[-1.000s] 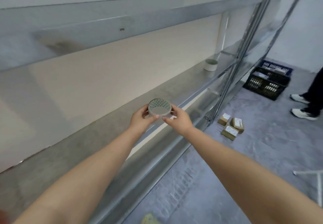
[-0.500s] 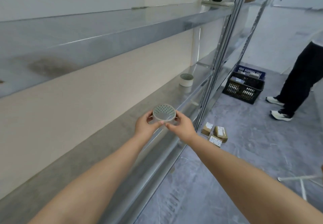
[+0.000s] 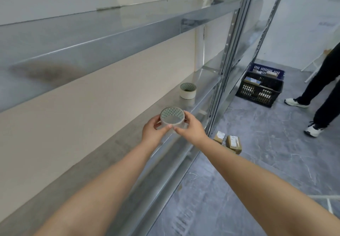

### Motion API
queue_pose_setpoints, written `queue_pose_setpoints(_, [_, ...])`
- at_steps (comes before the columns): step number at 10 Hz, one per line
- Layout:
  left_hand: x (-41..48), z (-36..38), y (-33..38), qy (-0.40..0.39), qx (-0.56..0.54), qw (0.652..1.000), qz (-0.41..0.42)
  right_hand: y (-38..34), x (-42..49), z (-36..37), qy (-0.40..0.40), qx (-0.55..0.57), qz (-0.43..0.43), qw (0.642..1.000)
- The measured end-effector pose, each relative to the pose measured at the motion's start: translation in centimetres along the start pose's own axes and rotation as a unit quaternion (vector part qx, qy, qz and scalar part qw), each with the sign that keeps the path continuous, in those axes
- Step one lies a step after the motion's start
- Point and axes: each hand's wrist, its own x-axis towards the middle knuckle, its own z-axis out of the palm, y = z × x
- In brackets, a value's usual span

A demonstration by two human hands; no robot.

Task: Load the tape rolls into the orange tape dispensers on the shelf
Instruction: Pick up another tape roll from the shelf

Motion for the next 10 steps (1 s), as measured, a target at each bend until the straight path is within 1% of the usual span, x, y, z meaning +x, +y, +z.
queue_pose_setpoints(2, [4.8,3.7,0.4,0.053,0.034,0.998,-0.016,2.5,7.2,-2.4,-0.055,-0.006,-0.020,0.998])
queue_pose_setpoints(4, [9.2,8.2,0.7,0.105,0.009,0.991,-0.078,4.2,15.0,-5.5,-0.147,-0.069,-0.044,0.986])
queue_pose_setpoints(5, [10.9,10.0,0.5,0.120,0.033,0.987,-0.106,5.1,17.9,-6.2,-0.190,-0.093,-0.058,0.976])
queue_pose_setpoints(6, [11.3,11.1,0.1,0.143,0.039,0.977,-0.152,6.1,19.7,-5.8,-0.243,-0.111,-0.067,0.961])
queue_pose_setpoints(7, [12.0,11.6,-0.3,0.150,0.036,0.973,-0.173,6.8,20.6,-5.0,-0.274,-0.108,-0.064,0.954])
queue_pose_setpoints(8, [12.6,12.2,-0.1,0.149,0.003,0.968,-0.201,6.8,20.8,-4.7,-0.279,-0.116,-0.046,0.952])
queue_pose_setpoints(9, [12.9,13.2,0.1,0.197,0.014,0.958,-0.208,7.5,20.8,-4.1,-0.291,-0.126,-0.036,0.948])
queue_pose_setpoints(10, [12.7,13.7,0.7,0.210,0.011,0.954,-0.213,7.5,20.9,-4.1,-0.276,-0.132,-0.032,0.952])
